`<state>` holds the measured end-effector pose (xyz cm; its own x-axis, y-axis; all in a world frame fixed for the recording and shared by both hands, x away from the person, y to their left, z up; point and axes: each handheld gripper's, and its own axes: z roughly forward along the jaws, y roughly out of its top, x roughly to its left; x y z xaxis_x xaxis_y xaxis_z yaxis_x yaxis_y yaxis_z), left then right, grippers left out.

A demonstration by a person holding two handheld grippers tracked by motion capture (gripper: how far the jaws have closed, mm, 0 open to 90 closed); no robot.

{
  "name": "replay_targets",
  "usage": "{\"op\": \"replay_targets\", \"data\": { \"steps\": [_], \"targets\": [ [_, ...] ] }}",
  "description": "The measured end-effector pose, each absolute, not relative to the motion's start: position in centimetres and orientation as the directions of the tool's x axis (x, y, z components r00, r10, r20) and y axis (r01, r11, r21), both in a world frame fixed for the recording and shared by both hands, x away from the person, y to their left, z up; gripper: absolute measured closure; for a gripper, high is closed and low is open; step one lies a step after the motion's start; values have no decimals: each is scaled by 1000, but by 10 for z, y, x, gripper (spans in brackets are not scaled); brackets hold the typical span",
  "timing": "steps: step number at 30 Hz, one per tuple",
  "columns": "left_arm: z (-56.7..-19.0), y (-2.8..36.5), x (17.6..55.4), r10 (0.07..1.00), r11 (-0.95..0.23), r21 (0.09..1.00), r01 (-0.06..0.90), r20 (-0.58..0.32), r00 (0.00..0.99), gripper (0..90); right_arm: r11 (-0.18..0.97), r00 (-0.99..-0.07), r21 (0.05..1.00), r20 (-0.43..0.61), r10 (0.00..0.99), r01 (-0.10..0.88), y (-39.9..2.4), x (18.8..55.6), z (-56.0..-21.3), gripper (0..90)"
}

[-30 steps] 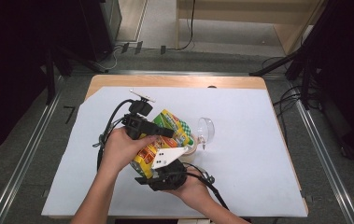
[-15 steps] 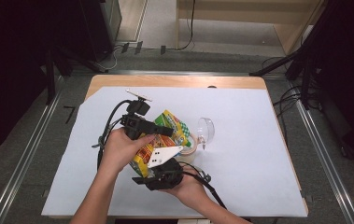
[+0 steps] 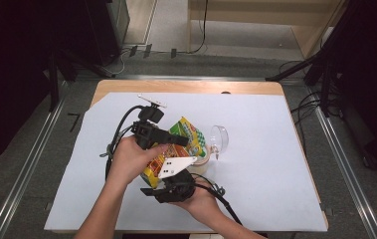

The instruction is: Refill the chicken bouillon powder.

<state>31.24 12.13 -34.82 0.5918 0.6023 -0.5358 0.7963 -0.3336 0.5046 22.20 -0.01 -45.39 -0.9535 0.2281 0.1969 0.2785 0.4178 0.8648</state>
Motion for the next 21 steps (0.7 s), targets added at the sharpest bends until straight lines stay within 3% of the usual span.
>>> {"op": "replay_targets", "data": {
  "steps": [10, 21],
  "targets": [
    [-341, 125, 325, 597, -329, 497, 803, -550, 584, 689, 406, -944, 858, 239, 227, 315, 3, 232, -443, 663],
    [-335, 127, 320, 603, -377, 528, 761, -483, 634, 741, 308, -908, 864, 322, 269, 398, 9, 229, -437, 668]
  ]
}}
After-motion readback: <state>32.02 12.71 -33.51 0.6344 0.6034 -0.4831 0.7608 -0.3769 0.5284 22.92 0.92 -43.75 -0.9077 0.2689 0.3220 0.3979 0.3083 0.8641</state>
